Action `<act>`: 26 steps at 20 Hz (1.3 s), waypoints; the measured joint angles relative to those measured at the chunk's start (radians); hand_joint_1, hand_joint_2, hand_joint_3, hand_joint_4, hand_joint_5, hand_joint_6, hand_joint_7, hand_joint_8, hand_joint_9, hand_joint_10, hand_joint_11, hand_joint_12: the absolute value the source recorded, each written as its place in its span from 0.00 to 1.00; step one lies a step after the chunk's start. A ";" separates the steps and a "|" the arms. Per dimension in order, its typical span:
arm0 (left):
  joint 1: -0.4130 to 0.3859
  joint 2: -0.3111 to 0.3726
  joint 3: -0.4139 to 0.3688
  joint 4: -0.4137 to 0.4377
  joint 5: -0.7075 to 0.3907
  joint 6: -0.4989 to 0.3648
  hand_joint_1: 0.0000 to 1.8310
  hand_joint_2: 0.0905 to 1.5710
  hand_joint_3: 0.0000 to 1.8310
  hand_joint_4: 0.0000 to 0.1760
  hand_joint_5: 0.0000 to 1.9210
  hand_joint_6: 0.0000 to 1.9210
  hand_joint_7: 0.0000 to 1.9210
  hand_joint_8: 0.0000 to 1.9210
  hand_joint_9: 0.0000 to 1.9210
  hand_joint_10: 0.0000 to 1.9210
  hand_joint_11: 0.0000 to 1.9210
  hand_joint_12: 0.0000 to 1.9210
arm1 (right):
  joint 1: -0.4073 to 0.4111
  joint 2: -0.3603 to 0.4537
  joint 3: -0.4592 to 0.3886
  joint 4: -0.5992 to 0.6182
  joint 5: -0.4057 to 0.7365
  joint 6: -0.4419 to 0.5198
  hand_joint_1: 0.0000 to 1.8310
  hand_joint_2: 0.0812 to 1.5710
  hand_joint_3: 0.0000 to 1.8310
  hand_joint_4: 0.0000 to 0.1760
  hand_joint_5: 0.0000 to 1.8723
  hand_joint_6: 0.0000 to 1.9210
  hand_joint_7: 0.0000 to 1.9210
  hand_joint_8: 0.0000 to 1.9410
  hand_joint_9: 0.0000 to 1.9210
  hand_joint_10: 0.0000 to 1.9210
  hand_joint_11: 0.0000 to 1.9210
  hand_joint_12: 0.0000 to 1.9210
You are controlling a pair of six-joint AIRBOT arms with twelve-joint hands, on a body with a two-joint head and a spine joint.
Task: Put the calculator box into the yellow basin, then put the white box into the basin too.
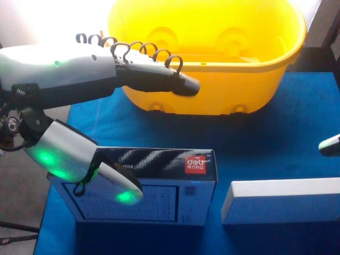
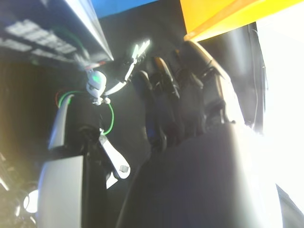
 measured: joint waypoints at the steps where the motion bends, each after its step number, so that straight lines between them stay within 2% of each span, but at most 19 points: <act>1: 0.004 0.000 0.000 -0.002 0.000 0.002 0.40 0.49 0.00 0.11 0.14 0.01 0.13 0.01 0.05 0.18 0.00 0.57 | 0.000 0.000 0.000 -0.012 0.000 0.000 0.38 0.46 0.00 0.00 0.29 0.09 0.28 0.09 0.19 0.31 0.03 0.70; 2: 0.006 0.000 0.000 -0.001 0.002 0.002 0.39 0.48 0.00 0.21 0.14 0.00 0.13 0.00 0.05 0.17 0.00 0.53 | 0.000 0.000 0.000 -0.018 0.000 0.000 0.37 0.47 0.00 0.00 0.29 0.07 0.26 0.08 0.17 0.30 0.01 0.71; 3: 0.009 0.000 0.000 0.000 0.003 0.002 0.39 0.49 0.00 0.17 0.14 0.00 0.13 0.00 0.06 0.16 0.00 0.54 | 0.000 0.000 0.000 -0.022 0.001 0.000 0.37 0.47 0.00 0.00 0.29 0.06 0.26 0.06 0.17 0.30 0.01 0.70; 4: 0.011 -0.005 0.000 -0.001 0.003 0.002 0.38 0.49 0.00 0.00 0.15 0.00 0.14 0.01 0.07 0.16 0.00 0.58 | 0.000 0.000 0.000 -0.021 0.006 0.000 0.37 0.46 0.00 0.00 0.30 0.06 0.28 0.06 0.18 0.30 0.03 0.69; 6: 0.020 -0.017 0.007 -0.003 0.002 0.001 0.40 0.49 0.00 0.07 0.15 0.00 0.14 0.00 0.07 0.15 0.00 0.57 | 0.005 0.000 0.000 -0.006 0.013 -0.023 0.38 0.47 0.00 0.00 0.30 0.04 0.28 0.04 0.18 0.28 0.01 0.70; 7: 0.037 -0.030 0.015 -0.013 0.005 0.001 0.41 0.49 0.00 0.01 0.16 0.00 0.14 0.00 0.09 0.13 0.00 0.56 | 0.007 -0.005 0.003 0.005 0.017 -0.031 0.39 0.47 0.00 0.00 0.30 0.03 0.27 0.03 0.17 0.27 0.00 0.71; 8: 0.064 -0.048 0.029 -0.016 0.009 0.002 0.40 0.50 0.00 0.00 0.16 0.00 0.15 0.00 0.11 0.12 0.00 0.57 | 0.007 -0.013 0.017 0.014 0.024 -0.035 0.41 0.45 0.00 0.00 0.30 0.03 0.29 0.03 0.19 0.27 0.01 0.70; 11: 0.130 -0.094 0.074 -0.049 0.044 0.004 0.36 0.51 0.00 0.00 0.18 0.00 0.18 0.01 0.14 0.12 0.00 0.71 | 0.031 -0.056 0.056 0.068 0.095 -0.039 0.40 0.47 0.00 0.00 0.30 0.02 0.30 0.03 0.19 0.29 0.02 0.71; 12: 0.148 -0.098 0.080 -0.057 0.052 0.005 0.34 0.51 0.00 0.03 0.17 0.00 0.17 0.00 0.14 0.12 0.00 0.71 | 0.042 -0.071 0.066 0.068 0.116 -0.039 0.40 0.47 0.00 0.00 0.30 0.02 0.31 0.03 0.19 0.30 0.03 0.71; 14: 0.181 -0.105 0.088 -0.077 0.061 0.005 0.34 0.51 0.00 0.00 0.19 0.00 0.21 0.00 0.14 0.18 0.00 0.75 | 0.071 -0.113 0.086 0.063 0.165 -0.041 0.40 0.46 0.00 0.00 0.32 0.02 0.33 0.04 0.22 0.33 0.07 0.69; 15: 0.193 -0.112 0.093 -0.082 0.064 0.006 0.34 0.51 0.00 0.00 0.19 0.00 0.21 0.00 0.12 0.23 0.00 0.75 | 0.075 -0.123 0.090 0.055 0.185 -0.041 0.40 0.46 0.00 0.00 0.32 0.02 0.33 0.03 0.21 0.32 0.05 0.68; 17: 0.213 -0.123 0.102 -0.087 0.067 0.006 0.34 0.52 0.00 0.00 0.20 0.00 0.22 0.00 0.11 0.28 0.00 0.77 | 0.084 -0.133 0.092 0.039 0.194 -0.038 0.40 0.45 0.00 0.00 0.32 0.01 0.33 0.02 0.21 0.27 0.02 0.69; 19: 0.230 -0.143 0.114 -0.102 0.074 0.006 0.35 0.54 0.00 0.00 0.22 0.01 0.23 0.00 0.13 0.28 0.00 0.75 | 0.085 -0.143 0.097 0.037 0.201 -0.039 0.48 0.50 0.01 0.00 0.35 0.02 0.35 0.02 0.22 0.26 0.02 0.72; 21: 0.247 -0.161 0.130 -0.120 0.062 0.001 0.42 0.60 0.00 0.00 0.25 0.00 0.25 0.00 0.16 0.21 0.00 0.73 | 0.087 -0.150 0.100 0.035 0.205 -0.041 0.57 0.61 0.01 0.00 0.43 0.05 0.43 0.06 0.27 0.34 0.08 0.75; 22: 0.251 -0.167 0.138 -0.134 0.057 -0.002 0.51 0.66 0.00 0.00 0.32 0.01 0.30 0.01 0.22 0.20 0.02 0.74 | 0.087 -0.152 0.105 0.037 0.199 -0.041 0.64 0.69 0.01 0.00 0.48 0.46 0.46 0.46 0.35 0.43 0.19 0.78; 23: 0.259 -0.169 0.144 -0.146 0.046 -0.003 0.58 0.68 0.00 0.00 0.36 0.02 0.35 0.02 0.28 0.20 0.07 0.74 | 0.095 -0.152 0.104 0.040 0.193 -0.041 0.65 0.73 0.00 0.06 0.47 0.59 0.44 0.59 0.37 0.49 0.24 0.80; 24: 0.259 -0.170 0.146 -0.151 0.040 -0.004 0.61 0.74 0.00 0.00 0.41 0.51 0.43 0.04 0.39 0.24 0.27 0.66 | 0.097 -0.153 0.104 0.040 0.191 -0.041 0.72 0.73 0.00 0.00 0.47 0.59 0.43 0.60 0.40 0.67 0.31 0.82; 25: 0.263 -0.173 0.146 -0.179 0.030 0.012 0.71 0.75 0.00 0.00 0.39 0.61 0.42 0.50 0.46 0.59 0.36 0.68 | 0.098 -0.153 0.104 0.034 0.191 -0.039 0.74 0.73 0.00 0.00 0.48 0.59 0.44 0.60 0.42 0.70 0.35 0.82; 26: 0.273 -0.174 0.146 -0.229 0.019 0.050 0.73 0.74 0.00 0.00 0.36 0.63 0.43 0.59 0.47 0.69 0.42 0.70 | 0.100 -0.154 0.104 0.032 0.186 -0.040 0.74 0.72 0.00 0.00 0.48 0.59 0.44 0.59 0.44 0.69 0.37 0.80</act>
